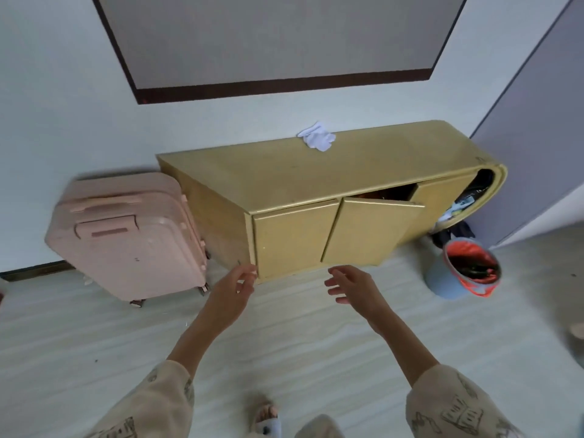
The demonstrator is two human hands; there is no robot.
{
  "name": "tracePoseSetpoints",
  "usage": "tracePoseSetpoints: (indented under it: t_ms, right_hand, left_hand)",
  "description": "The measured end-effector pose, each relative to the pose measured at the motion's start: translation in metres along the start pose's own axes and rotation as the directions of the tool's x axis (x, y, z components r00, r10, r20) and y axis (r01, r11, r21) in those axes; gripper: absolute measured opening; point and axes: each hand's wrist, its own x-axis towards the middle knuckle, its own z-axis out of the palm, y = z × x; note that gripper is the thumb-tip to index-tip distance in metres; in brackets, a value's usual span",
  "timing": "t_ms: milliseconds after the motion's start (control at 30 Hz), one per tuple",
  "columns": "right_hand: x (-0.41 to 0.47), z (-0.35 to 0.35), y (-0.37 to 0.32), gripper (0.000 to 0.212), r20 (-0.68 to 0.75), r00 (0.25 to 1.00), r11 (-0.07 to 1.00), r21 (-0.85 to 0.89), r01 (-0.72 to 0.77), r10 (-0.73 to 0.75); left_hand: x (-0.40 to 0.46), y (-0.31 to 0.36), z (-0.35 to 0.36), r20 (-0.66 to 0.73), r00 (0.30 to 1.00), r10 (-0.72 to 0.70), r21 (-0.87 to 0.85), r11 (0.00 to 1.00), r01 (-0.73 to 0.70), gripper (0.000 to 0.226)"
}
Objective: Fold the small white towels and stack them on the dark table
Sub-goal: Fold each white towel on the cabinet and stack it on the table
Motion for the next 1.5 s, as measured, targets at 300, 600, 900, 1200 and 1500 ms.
tracePoseSetpoints:
  t_ms: [300,600,900,1200,1500]
  right_hand:
    - [0.176,-0.051,-0.038,0.018,-0.007,0.998,0.998,0.016,-0.068,0.068]
    - [0.370,-0.118,-0.090,0.020,0.066,0.991,0.993,-0.027,-0.112,0.114]
    - [0.533,-0.144,-0.096,0.032,0.071,0.991,0.895,-0.440,-0.074,0.117]
    - [0.690,-0.153,-0.093,0.076,0.145,0.956,0.445,-0.895,0.018,0.254]
    - [0.708,-0.166,-0.062,0.087,0.149,0.961,0.442,-0.896,0.032,0.233]
  left_hand:
    - [0.178,0.033,0.043,0.140,0.990,-0.017,0.027,1.000,0.014,0.026]
    - [0.359,0.078,0.104,0.092,0.980,-0.177,0.027,0.984,0.175,0.024]
    - [0.507,0.090,0.142,0.158,0.959,-0.235,0.177,0.962,0.207,0.031]
    - [0.673,0.076,0.171,0.297,0.953,-0.062,0.462,0.883,-0.086,0.042]
    - [0.749,0.076,0.223,0.060,0.982,-0.181,0.497,0.858,0.128,0.042]
